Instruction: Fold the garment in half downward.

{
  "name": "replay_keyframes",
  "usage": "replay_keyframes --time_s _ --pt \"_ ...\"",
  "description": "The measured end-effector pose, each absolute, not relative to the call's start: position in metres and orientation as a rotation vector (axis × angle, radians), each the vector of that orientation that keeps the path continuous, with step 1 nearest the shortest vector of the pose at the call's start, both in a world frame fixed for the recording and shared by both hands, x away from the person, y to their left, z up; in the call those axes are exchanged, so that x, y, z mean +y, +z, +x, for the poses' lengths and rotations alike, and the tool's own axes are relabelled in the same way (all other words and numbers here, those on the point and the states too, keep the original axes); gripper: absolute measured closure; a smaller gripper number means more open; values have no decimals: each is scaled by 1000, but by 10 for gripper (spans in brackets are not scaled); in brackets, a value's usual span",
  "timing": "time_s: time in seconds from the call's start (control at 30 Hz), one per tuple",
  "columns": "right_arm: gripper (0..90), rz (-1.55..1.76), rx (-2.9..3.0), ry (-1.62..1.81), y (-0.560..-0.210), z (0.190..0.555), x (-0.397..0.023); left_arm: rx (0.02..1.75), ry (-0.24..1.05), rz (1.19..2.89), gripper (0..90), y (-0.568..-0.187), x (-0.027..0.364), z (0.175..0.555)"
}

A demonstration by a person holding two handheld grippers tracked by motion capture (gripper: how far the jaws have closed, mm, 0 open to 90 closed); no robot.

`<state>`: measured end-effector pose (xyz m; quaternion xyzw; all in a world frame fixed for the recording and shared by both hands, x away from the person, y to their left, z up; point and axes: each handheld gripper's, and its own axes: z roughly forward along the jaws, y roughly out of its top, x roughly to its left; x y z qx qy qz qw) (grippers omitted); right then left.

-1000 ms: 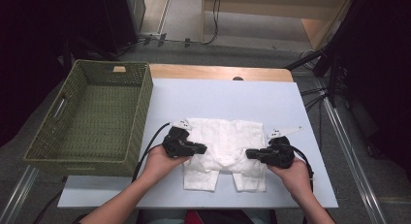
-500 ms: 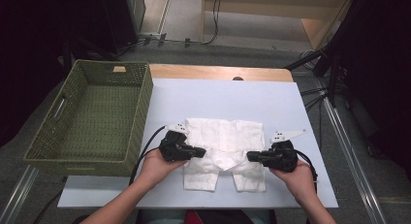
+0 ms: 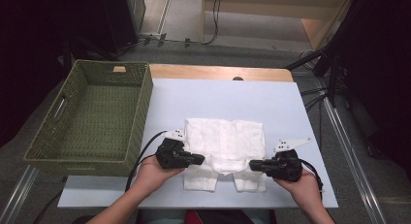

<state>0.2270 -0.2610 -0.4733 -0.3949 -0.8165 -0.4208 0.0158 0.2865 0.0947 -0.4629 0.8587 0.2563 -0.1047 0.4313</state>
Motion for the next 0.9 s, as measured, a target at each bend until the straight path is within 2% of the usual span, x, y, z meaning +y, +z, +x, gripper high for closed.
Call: replay_keyframes --time_s 0.47,0.63,0.73,0.9 --pt "799 -1181 -2532 -1283 -477 211 -260 635 -319 2173 838 -470 99 271" --pt "748 -1168 -2515 -1292 -477 208 -262 659 -361 2139 739 -469 104 269" --pt "722 -1154 -2502 -1329 -474 205 -264 659 -343 2120 690 -467 107 269" --pt "617 -1197 -2523 -1355 -474 206 -269 687 -290 2108 595 -466 110 270"
